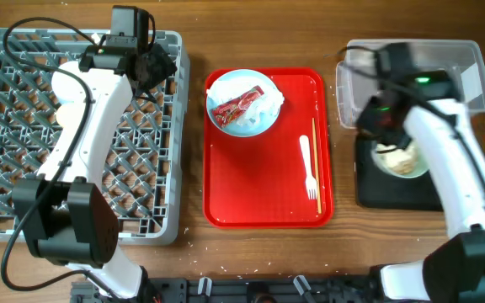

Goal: Sort waste into correct bins and load items into the dishwasher rack
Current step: 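Tip the rice bowl over the black tray to dump the rice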

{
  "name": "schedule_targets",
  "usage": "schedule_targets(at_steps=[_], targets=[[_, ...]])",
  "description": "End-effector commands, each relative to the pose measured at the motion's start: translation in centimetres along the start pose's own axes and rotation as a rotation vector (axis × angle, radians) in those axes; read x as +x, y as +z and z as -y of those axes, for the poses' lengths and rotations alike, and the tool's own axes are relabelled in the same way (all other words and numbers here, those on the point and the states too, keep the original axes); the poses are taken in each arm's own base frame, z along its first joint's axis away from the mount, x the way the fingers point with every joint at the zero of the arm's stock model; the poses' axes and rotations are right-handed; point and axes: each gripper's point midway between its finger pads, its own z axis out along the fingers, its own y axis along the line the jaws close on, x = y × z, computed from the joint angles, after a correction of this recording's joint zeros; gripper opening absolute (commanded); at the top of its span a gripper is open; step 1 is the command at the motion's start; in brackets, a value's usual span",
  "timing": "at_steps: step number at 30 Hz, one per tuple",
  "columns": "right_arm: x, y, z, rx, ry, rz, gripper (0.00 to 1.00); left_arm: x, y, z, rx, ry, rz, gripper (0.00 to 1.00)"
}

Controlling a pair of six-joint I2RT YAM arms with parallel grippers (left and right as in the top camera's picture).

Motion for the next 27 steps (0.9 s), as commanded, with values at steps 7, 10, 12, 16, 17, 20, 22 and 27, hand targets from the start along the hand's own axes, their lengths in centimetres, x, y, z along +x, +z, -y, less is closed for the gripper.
schedule_targets(at_steps=[7,10,12,16,17,20,22,27], targets=[[-3.2,1.1,4.8,-0.675,0.063,-0.102,0.04,-0.4,0.0,-0.2,-0.010,-0.012,0.014,1.00],[-3.8,-0.3,6.2,-0.885,0.146,-0.067,0.04,-0.3,0.0,-0.2,-0.010,-0.012,0.014,1.00],[-4.0,-1.1,6.5,-0.995,0.174,-0.037,0.04,-0.4,0.0,-0.2,-0.010,-0.012,0.014,1.00],[-4.0,-0.8,7.5,-1.064,0.232,-0.016,0.04,-0.4,0.0,-0.2,-0.010,-0.012,0.014,1.00],[-3.7,-1.3,7.4,-1.105,0.271,-0.040,0.04,-0.4,0.0,-0.2,-0.010,-0.012,0.014,1.00],[-4.5,-1.8,8.1,-1.150,0.324,-0.024,0.04,-0.3,0.0,-0.2,-0.010,-0.012,0.014,1.00],[-5.0,-1.1,8.8,-1.143,0.363,-0.025,0.04,-0.3,0.0,-0.2,-0.010,-0.012,0.014,1.00],[-4.5,1.1,8.5,-1.209,0.418,-0.129,0.04,-0.3,0.0,-0.2,-0.010,-0.012,0.014,1.00]])
